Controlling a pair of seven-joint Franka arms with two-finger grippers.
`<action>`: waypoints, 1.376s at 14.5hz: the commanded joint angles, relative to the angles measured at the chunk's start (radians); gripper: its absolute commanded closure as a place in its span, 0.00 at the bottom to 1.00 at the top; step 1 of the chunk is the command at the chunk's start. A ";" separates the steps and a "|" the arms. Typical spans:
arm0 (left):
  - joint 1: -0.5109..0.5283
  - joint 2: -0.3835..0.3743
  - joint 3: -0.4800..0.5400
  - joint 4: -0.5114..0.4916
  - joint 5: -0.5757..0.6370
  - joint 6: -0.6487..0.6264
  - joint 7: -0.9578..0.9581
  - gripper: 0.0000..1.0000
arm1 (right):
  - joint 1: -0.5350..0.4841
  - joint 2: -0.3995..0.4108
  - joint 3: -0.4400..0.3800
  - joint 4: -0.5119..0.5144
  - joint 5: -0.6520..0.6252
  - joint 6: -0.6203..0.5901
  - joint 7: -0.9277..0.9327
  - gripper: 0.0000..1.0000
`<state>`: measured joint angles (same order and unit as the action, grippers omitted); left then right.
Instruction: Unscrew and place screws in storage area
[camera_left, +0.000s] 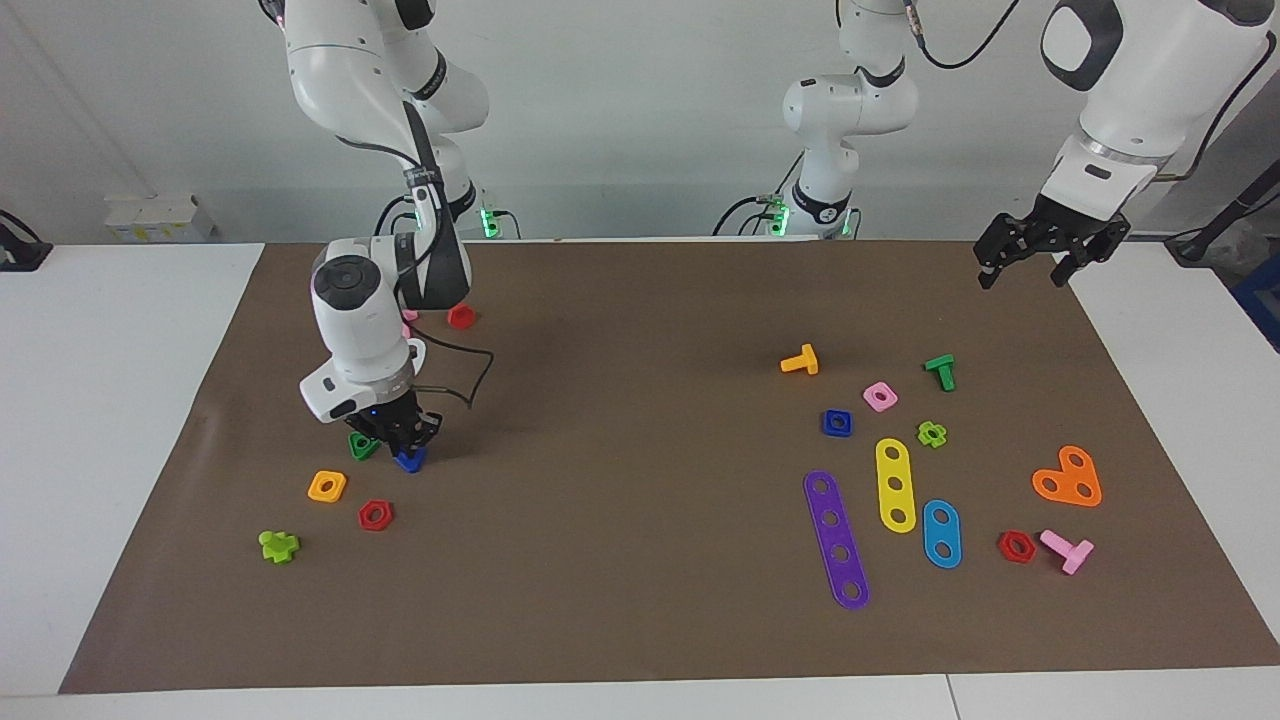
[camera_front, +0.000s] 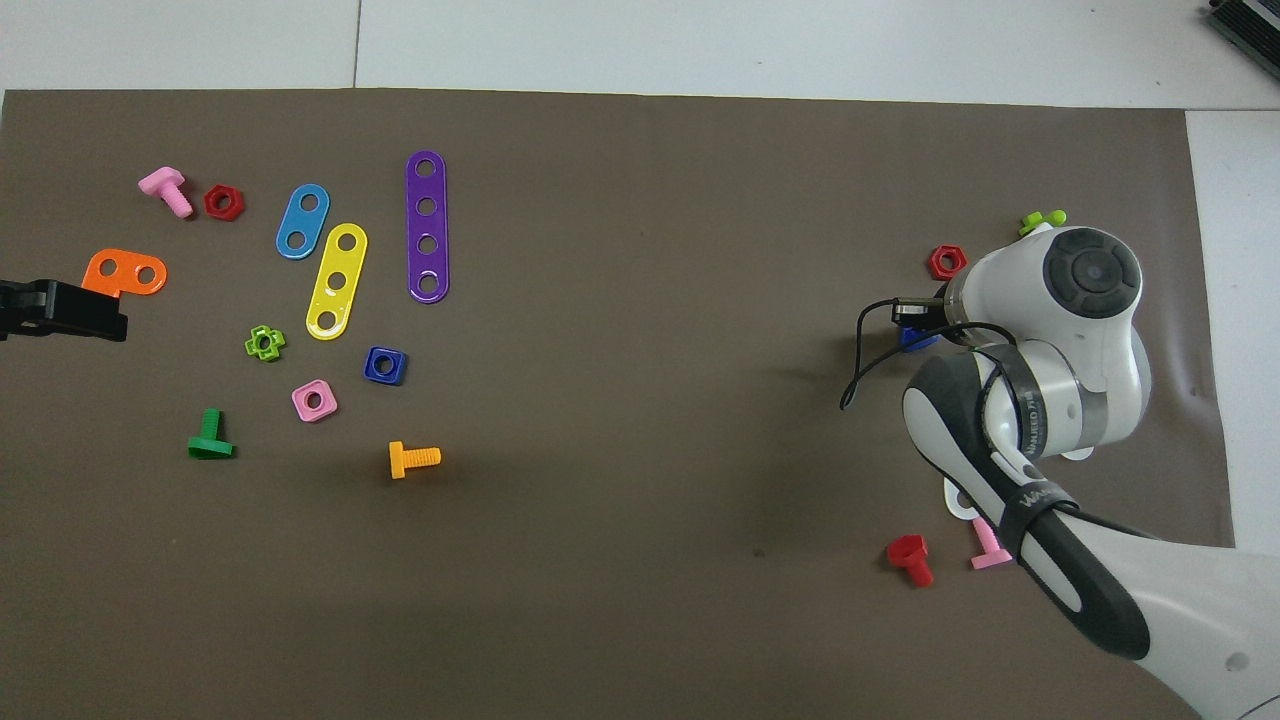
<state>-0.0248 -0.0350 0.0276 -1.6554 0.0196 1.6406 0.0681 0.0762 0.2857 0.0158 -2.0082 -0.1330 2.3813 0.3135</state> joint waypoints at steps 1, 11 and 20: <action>-0.017 -0.036 0.020 -0.038 0.006 0.004 0.007 0.00 | -0.006 -0.028 0.004 -0.035 0.029 0.030 -0.025 0.75; -0.024 -0.028 0.017 -0.020 0.008 0.018 0.002 0.00 | -0.007 -0.228 0.004 0.046 0.033 -0.187 -0.019 0.02; -0.015 -0.020 0.008 0.054 0.006 0.024 0.001 0.00 | -0.032 -0.266 -0.007 0.471 0.102 -0.744 -0.063 0.02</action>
<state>-0.0354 -0.0461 0.0267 -1.5980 0.0196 1.6494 0.0680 0.0676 -0.0489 0.0083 -1.6632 -0.0577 1.7198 0.3032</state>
